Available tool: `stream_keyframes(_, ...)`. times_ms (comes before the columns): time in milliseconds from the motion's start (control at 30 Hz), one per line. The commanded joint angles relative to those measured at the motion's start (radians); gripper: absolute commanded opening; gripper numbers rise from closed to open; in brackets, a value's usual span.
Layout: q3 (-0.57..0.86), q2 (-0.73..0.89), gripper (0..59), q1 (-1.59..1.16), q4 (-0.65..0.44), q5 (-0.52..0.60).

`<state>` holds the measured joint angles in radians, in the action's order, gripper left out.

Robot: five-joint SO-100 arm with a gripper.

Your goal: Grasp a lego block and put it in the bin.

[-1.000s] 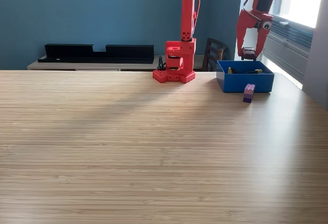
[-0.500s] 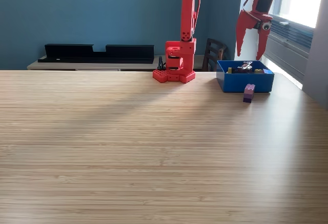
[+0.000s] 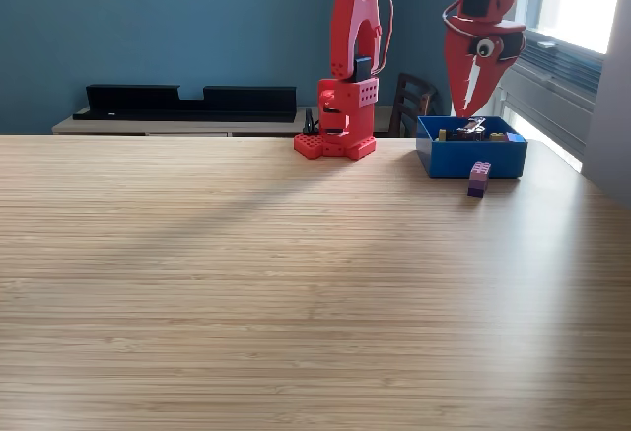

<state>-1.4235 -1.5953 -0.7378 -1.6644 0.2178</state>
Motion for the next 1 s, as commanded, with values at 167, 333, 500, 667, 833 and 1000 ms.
stream_keyframes(167, 0.055, -0.074, 0.1, 0.426, -0.025, -0.014)
stream_keyframes(333, 0.043, -0.074, 0.1, 0.568, -0.023, -0.048)
stream_keyframes(500, 0.029, -0.074, 0.1, 0.649, -0.021, -0.075)
stream_keyframes(667, 0.026, -0.074, 0.1, 0.663, -0.021, -0.077)
stream_keyframes(833, 0.034, -0.074, 0.1, 0.661, -0.021, -0.072)
stream_keyframes(1000, 0.029, -0.074, 0.1, 0.664, -0.021, -0.072)
